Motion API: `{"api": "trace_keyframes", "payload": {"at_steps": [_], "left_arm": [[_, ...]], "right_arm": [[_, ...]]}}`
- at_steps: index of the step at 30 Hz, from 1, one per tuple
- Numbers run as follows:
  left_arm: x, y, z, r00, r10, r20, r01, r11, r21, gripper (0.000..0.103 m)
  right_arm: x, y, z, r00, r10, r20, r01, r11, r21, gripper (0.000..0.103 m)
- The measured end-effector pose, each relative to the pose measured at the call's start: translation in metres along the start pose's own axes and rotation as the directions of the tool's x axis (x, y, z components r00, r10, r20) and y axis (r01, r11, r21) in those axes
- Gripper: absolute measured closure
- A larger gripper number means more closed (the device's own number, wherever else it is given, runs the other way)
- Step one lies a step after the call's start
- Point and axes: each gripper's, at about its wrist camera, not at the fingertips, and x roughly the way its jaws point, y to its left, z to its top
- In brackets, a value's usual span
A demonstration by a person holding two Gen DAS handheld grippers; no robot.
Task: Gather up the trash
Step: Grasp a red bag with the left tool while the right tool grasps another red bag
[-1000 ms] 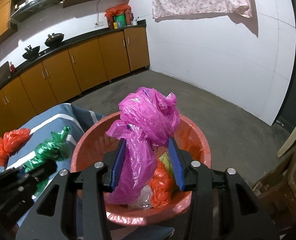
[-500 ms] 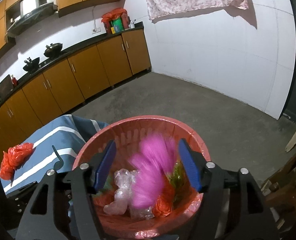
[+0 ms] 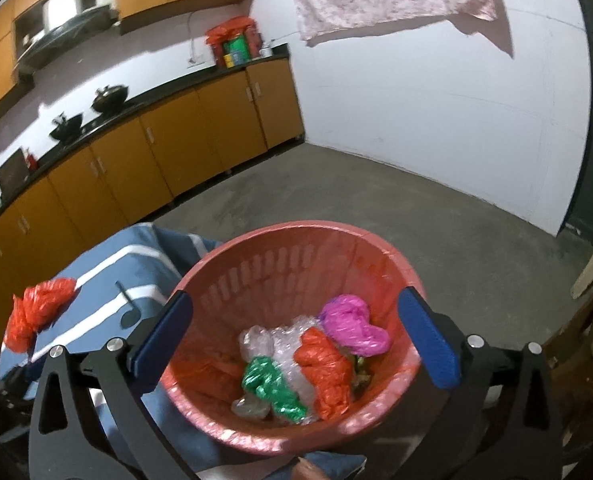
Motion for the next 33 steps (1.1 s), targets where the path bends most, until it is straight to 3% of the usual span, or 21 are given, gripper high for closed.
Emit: {"api": "trace_keyframes", "payload": {"at_steps": [7,11,16,19,25,33], "left_arm": [[-0.038,0.083,-0.017,0.978,0.205,0.035,-0.201,0.975,-0.093,0.011],[-0.055,0.141,-0.024,0.934,0.355,0.034,-0.345,0.924,-0.165,0.011],[-0.064,0.199,-0.013,0.874,0.484,0.05,-0.454,0.847,-0.278,0.011],[-0.057,0.222,-0.003,0.861,0.507,0.04,-0.471,0.824,-0.316,0.011],[-0.022,0.264,0.018,0.862,0.505,-0.038,-0.489,0.811,-0.321,0.011],[0.022,0.287,0.027,0.891,0.434,-0.134,-0.454,0.843,-0.288,0.038]], "right_arm": [[-0.001,0.066,-0.013,0.998,0.063,-0.022,-0.065,0.987,-0.148,0.002],[-0.001,0.109,-0.026,0.993,0.111,-0.049,-0.12,0.967,-0.223,0.002],[0.001,0.141,-0.039,0.989,0.132,-0.069,-0.146,0.948,-0.282,0.002],[0.003,0.153,-0.042,0.988,0.135,-0.078,-0.152,0.942,-0.298,0.002],[0.013,0.17,-0.046,0.987,0.136,-0.089,-0.158,0.934,-0.322,0.002],[0.026,0.191,-0.053,0.983,0.144,-0.116,-0.177,0.919,-0.352,0.002]]}}
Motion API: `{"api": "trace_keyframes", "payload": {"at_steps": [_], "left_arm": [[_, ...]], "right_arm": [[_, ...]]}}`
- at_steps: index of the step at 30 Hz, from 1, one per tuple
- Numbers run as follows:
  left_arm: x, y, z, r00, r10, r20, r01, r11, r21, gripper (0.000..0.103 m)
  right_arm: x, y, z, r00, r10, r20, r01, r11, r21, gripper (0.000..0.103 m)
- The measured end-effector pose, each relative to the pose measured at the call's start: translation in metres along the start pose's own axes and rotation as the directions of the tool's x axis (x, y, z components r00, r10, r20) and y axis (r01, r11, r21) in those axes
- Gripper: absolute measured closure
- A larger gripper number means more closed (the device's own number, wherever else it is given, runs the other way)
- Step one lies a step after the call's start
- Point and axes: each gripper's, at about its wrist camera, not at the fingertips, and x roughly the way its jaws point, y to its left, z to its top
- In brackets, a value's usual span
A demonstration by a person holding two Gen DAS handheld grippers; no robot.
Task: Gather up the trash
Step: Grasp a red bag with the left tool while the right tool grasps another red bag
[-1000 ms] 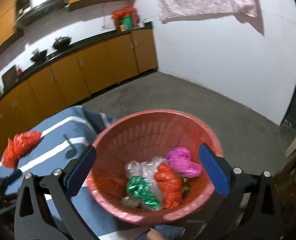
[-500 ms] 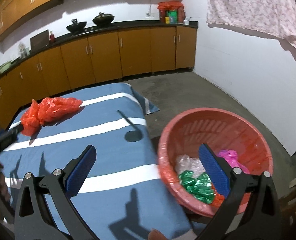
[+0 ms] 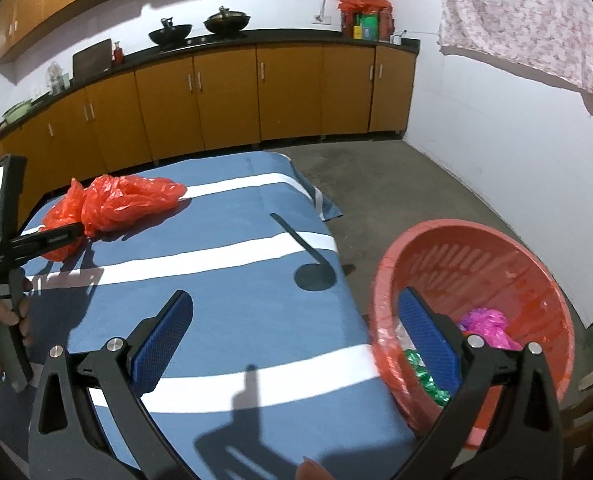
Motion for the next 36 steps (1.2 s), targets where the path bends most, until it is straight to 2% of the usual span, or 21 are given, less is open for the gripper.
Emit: {"api": "trace_keyframes", "payload": {"at_steps": [5,13,18,21,29,35,36], "left_arm": [[0.009,0.012,0.0,0.998,-0.063,-0.024,0.062,0.997,-0.04,0.055],[-0.004,0.047,-0.01,0.997,-0.074,-0.006,0.073,0.996,-0.043,0.056],[-0.015,0.085,-0.023,0.999,-0.043,-0.021,0.042,0.996,-0.08,0.056],[-0.022,0.105,-0.029,1.0,-0.028,-0.013,0.027,0.993,-0.114,0.056],[-0.029,0.125,-0.029,1.0,0.009,0.013,-0.007,0.99,-0.143,0.056],[-0.025,0.121,-0.029,1.0,-0.002,0.004,0.003,0.988,-0.156,0.055],[-0.025,0.122,-0.03,1.0,-0.004,0.004,0.005,0.988,-0.156,0.055]], "right_arm": [[0.008,0.016,0.003,1.0,0.026,-0.002,-0.026,0.999,-0.021,0.002],[0.024,0.062,0.02,0.992,0.128,0.021,-0.125,0.988,-0.091,0.002],[0.048,0.116,0.048,0.977,0.206,0.059,-0.187,0.953,-0.239,0.002],[0.067,0.137,0.064,0.966,0.252,0.054,-0.228,0.934,-0.275,0.002],[0.114,0.174,0.093,0.948,0.318,0.006,-0.3,0.9,-0.315,0.002],[0.138,0.186,0.082,0.948,0.301,-0.105,-0.317,0.85,-0.42,0.002],[0.14,0.185,0.079,0.945,0.303,-0.125,-0.327,0.844,-0.426,0.007]]}}
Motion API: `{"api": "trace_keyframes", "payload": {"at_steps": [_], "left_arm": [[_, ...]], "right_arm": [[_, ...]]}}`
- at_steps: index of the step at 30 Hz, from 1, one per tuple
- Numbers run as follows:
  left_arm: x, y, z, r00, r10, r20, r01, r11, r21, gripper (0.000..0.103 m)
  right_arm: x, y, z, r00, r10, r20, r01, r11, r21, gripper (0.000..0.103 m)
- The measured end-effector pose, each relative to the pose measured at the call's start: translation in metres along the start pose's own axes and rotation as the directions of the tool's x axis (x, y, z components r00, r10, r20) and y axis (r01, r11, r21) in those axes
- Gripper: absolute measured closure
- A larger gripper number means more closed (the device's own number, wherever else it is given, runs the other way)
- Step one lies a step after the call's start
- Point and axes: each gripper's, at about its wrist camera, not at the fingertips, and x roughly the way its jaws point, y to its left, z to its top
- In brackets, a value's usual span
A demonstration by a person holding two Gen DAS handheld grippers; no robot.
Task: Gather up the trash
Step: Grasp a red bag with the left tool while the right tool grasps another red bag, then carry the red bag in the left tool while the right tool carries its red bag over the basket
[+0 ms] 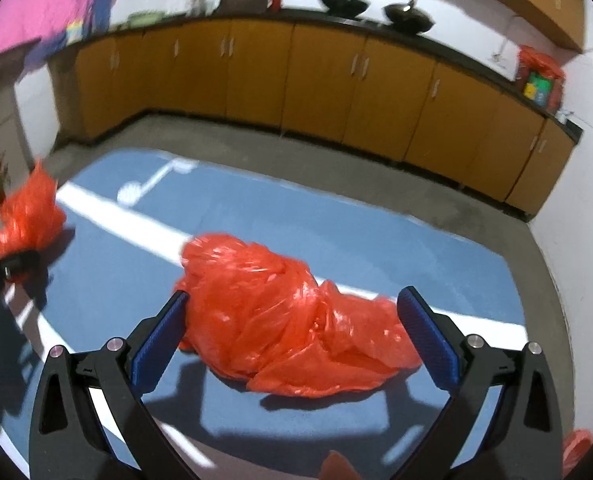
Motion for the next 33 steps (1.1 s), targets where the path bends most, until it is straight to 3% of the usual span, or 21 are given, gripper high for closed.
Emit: {"api": "trace_keyframes", "payload": {"at_steps": [1,4,9,22,33], "left_arm": [[0.001,0.0,0.0,1.0,-0.002,0.0,0.002,1.0,0.0,0.055],[0.002,-0.001,-0.001,1.0,-0.006,-0.004,0.006,1.0,0.004,0.055],[0.0,-0.006,-0.003,1.0,-0.024,-0.003,0.024,1.0,0.012,0.055],[-0.03,-0.045,-0.021,0.994,-0.111,-0.005,0.111,0.99,0.087,0.055],[-0.07,-0.1,-0.044,0.981,-0.195,-0.001,0.192,0.964,0.182,0.055]], "right_arm": [[0.001,0.0,-0.004,1.0,0.005,-0.015,-0.005,1.0,-0.002,0.018],[-0.001,-0.002,-0.01,0.999,0.028,-0.04,-0.028,1.0,0.014,0.037],[-0.013,-0.005,-0.02,0.999,0.019,-0.046,-0.017,0.999,0.042,0.052],[-0.075,-0.025,-0.065,0.999,-0.009,-0.038,0.015,0.987,0.162,0.055],[-0.158,-0.071,-0.115,0.989,-0.144,-0.024,0.144,0.951,0.275,0.055]]}}
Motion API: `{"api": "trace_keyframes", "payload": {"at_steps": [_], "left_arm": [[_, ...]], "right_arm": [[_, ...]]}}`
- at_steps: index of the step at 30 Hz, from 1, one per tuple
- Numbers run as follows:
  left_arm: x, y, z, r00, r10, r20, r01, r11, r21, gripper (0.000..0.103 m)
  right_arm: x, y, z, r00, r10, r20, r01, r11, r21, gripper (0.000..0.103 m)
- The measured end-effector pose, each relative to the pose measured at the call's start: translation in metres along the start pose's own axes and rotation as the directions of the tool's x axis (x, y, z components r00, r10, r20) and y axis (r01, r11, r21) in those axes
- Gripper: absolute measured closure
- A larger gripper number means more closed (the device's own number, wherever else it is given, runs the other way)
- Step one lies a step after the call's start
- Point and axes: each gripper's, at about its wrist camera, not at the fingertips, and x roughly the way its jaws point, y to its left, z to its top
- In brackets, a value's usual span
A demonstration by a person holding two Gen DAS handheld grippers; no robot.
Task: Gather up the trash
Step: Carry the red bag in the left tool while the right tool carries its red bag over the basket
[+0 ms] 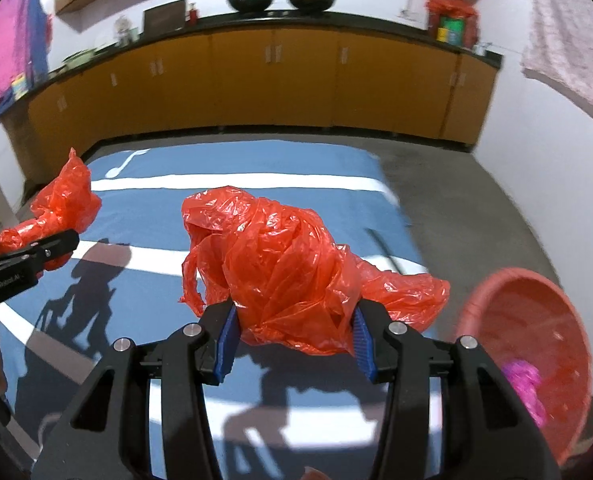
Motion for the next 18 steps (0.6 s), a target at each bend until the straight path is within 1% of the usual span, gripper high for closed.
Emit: {"api": "trace_keyframes", "payload": {"at_steps": [9,18], "left_arm": [[-0.031,-0.059,-0.004,0.998,-0.051,0.03,0.048,0.995,0.085,0.055],[-0.051,-0.118,-0.012,0.993,-0.116,0.036,0.109,0.982,0.152,0.055]], "right_arm": [[-0.057,-0.056,-0.028,0.993,-0.111,0.039,0.108,0.992,0.071,0.055],[-0.084,-0.1,-0.043,0.978,-0.198,0.06,0.187,0.969,0.161,0.055]]}}
